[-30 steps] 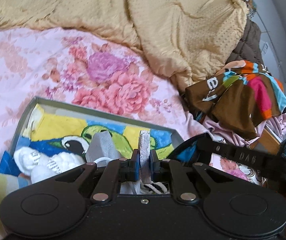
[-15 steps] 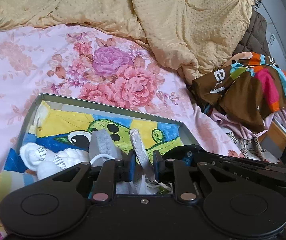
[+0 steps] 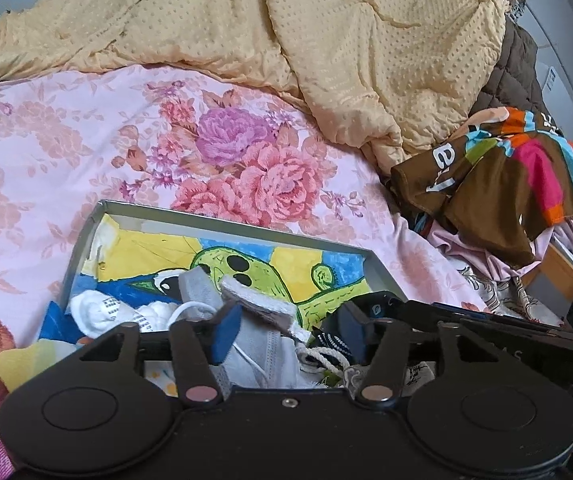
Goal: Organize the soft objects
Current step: 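Lower the foam piece and sock into the tray and open both tools, then lift both tools away from the tray toward the remaining items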
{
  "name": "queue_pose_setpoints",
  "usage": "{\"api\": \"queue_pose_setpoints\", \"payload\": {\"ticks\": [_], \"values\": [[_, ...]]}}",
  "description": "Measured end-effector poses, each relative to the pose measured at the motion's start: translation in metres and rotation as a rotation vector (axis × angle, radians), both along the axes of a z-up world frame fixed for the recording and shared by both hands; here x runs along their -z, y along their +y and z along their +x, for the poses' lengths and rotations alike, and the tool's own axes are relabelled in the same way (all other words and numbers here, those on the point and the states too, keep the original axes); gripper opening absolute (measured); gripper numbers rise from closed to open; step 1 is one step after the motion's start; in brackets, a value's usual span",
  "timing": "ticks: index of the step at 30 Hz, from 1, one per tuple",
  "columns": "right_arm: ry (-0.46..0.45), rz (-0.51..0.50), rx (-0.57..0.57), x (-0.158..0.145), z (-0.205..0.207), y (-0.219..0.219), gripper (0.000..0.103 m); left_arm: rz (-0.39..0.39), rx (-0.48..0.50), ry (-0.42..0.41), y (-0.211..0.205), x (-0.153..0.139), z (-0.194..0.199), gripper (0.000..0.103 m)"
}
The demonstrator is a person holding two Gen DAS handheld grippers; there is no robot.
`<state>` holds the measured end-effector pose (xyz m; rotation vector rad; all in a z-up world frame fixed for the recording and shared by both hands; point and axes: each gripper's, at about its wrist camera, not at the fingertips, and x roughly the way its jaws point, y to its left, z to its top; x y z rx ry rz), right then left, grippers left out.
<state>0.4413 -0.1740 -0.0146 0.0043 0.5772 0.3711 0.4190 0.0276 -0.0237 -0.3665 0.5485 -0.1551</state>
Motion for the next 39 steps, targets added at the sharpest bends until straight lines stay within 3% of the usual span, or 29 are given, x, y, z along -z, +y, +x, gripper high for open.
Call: {"api": "queue_pose_setpoints", "payload": {"ticks": [15, 23, 39], "values": [[-0.065, 0.062, 0.025, -0.030, -0.036, -0.024, 0.073, 0.076, -0.077, -0.095, 0.003, -0.037, -0.045, 0.097], [-0.120, 0.080, 0.034, -0.047, -0.066, -0.030, 0.091, 0.135, -0.096, -0.152, 0.000, -0.060, -0.076, 0.100], [-0.218, 0.069, 0.027, -0.065, -0.142, -0.034, 0.102, 0.201, -0.151, -0.172, 0.002, -0.077, -0.146, 0.102]]}}
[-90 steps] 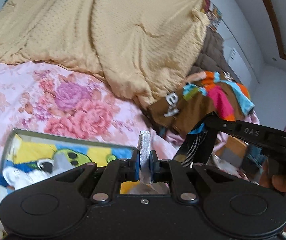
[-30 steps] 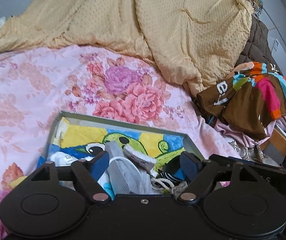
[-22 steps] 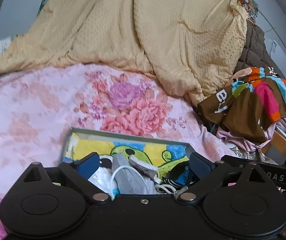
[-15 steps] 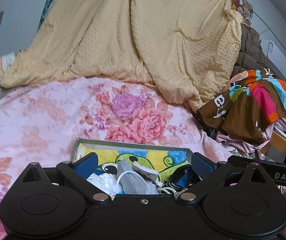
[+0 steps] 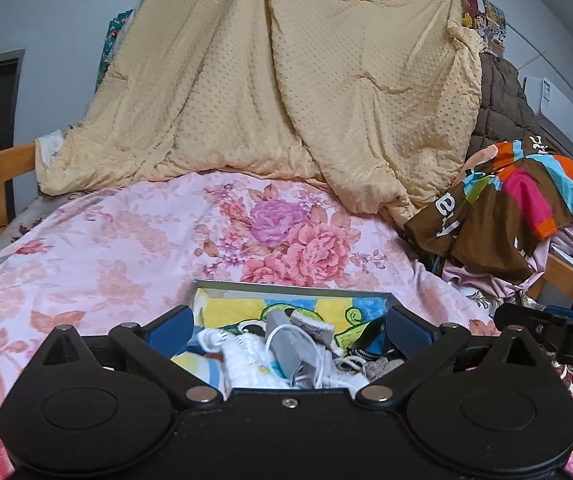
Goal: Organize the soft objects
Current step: 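Lift both tools away from the tray toward the remaining items, then move both tools toward the blue-and-white packet and orange rubber band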
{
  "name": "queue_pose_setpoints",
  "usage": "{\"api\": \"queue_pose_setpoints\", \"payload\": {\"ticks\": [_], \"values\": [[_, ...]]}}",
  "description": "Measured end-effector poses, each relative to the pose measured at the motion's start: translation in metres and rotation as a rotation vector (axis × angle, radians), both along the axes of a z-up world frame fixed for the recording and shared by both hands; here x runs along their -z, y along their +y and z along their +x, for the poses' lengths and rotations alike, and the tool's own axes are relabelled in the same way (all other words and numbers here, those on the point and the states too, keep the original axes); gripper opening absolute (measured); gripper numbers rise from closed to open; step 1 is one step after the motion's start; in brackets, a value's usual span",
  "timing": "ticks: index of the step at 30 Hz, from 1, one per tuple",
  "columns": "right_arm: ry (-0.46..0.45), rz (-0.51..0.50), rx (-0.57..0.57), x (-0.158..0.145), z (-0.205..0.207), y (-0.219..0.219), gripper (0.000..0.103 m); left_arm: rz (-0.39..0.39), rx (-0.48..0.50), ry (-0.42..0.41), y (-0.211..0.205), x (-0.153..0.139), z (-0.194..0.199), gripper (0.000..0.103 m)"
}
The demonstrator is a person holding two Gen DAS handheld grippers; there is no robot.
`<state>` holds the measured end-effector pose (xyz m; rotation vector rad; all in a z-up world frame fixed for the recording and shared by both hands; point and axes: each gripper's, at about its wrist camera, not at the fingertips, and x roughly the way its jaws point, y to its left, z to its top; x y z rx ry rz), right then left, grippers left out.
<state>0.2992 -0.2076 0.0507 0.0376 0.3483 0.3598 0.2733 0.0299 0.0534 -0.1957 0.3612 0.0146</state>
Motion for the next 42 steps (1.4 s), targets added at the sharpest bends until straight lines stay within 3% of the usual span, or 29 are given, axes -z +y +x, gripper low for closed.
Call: {"api": "queue_pose_setpoints", "payload": {"ticks": [20, 42], "values": [[-0.020, -0.035, -0.028, 0.006, -0.085, -0.002, 0.102, 0.038, 0.002, 0.051, -0.003, 0.015, -0.085, 0.102], [0.061, -0.117, -0.082, 0.026, -0.118, 0.017, 0.102, 0.033, -0.033, 0.173, 0.007, 0.030, -0.122, 0.102]]}}
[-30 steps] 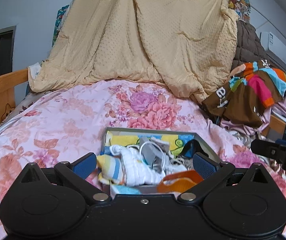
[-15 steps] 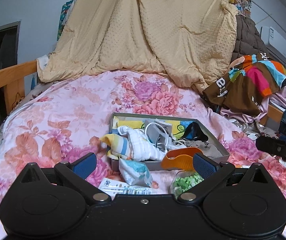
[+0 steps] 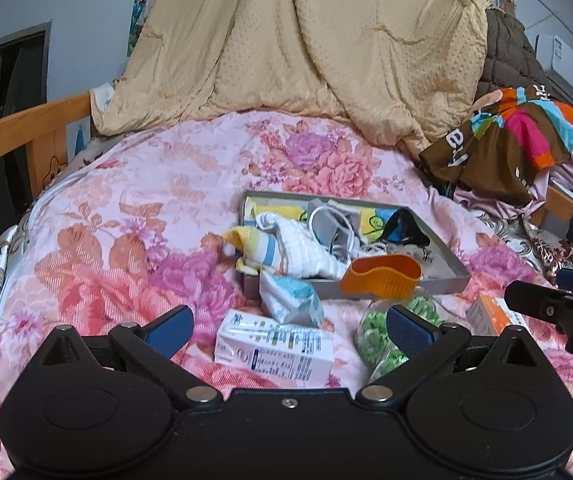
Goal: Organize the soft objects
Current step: 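Move both tools toward the blue-and-white packet and orange rubber band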
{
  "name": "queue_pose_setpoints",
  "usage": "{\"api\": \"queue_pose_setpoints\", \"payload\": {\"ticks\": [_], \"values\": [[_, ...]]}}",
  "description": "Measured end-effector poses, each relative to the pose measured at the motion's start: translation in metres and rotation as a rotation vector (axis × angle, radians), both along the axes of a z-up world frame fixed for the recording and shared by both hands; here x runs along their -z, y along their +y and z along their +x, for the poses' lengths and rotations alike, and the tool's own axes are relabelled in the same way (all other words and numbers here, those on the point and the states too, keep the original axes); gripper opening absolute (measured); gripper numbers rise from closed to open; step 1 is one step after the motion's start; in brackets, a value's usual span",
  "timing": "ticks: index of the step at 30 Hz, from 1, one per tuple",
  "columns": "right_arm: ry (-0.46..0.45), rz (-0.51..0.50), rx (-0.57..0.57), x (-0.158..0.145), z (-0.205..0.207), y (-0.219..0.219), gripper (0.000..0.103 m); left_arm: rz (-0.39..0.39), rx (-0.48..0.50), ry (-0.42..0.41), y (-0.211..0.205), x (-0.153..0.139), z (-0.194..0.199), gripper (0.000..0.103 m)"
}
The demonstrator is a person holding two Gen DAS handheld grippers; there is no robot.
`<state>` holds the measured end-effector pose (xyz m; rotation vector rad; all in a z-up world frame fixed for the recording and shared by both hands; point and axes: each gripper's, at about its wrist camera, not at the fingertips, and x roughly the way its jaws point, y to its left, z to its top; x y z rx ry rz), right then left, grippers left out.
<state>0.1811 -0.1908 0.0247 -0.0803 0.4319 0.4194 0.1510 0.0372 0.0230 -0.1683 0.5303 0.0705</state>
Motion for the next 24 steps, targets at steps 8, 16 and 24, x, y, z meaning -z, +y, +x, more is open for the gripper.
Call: {"api": "queue_pose_setpoints", "payload": {"ticks": [8, 16, 24], "values": [[0.021, -0.029, -0.019, 0.007, -0.002, 0.008, 0.102, 0.017, 0.007, 0.029, -0.002, 0.003, -0.002, 0.102], [0.065, -0.056, -0.027, 0.015, 0.002, 0.013, 0.102, 0.020, 0.001, 0.091, 0.000, 0.013, 0.007, 0.102], [0.121, -0.099, -0.024, 0.023, 0.007, 0.018, 0.102, 0.026, 0.011, 0.129, -0.001, 0.019, 0.013, 0.102]]}}
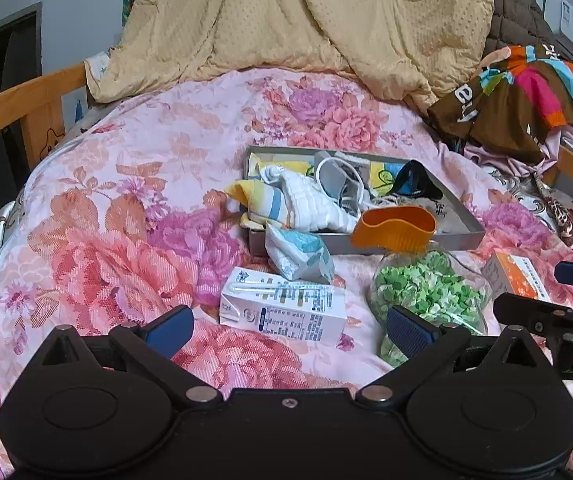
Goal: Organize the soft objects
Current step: 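Move both tools toward the blue-and-white packet and orange rubber band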
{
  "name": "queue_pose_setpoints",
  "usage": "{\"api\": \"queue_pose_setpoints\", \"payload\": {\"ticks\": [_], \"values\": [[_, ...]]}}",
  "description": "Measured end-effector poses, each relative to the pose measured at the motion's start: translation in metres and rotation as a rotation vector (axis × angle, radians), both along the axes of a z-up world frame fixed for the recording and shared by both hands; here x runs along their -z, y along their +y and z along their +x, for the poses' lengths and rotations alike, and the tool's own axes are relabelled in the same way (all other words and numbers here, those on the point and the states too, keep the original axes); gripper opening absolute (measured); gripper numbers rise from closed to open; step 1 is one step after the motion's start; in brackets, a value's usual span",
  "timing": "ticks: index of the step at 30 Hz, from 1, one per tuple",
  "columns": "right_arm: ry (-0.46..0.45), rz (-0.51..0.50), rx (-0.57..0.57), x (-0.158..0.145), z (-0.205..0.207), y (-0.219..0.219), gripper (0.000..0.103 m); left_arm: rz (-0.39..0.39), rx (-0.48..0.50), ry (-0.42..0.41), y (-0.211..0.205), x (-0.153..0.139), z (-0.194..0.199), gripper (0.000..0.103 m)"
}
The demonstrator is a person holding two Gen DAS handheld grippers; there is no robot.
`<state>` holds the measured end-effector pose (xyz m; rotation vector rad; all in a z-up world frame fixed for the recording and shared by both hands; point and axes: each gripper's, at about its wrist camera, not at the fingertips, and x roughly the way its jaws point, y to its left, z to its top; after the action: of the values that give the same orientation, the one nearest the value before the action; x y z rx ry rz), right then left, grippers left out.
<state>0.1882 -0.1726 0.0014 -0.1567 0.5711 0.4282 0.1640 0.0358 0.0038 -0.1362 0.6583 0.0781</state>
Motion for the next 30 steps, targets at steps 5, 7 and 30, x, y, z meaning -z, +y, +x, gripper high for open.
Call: {"api": "queue_pose_setpoints", "payload": {"ticks": [5, 7, 30], "values": [[0.035, -0.027, 0.003, 0.006, 0.002, 0.002, 0.102, 0.017, -0.008, 0.019, 0.001, 0.002, 0.002, 0.102], [0.046, -0.038, -0.002, 0.008, 0.002, 0.003, 0.102, 0.022, -0.016, 0.032, 0.002, 0.003, 0.003, 0.102], [0.072, -0.113, -0.069, 0.024, 0.012, 0.030, 0.102, 0.052, -0.044, 0.120, 0.006, 0.003, 0.007, 0.102]]}}
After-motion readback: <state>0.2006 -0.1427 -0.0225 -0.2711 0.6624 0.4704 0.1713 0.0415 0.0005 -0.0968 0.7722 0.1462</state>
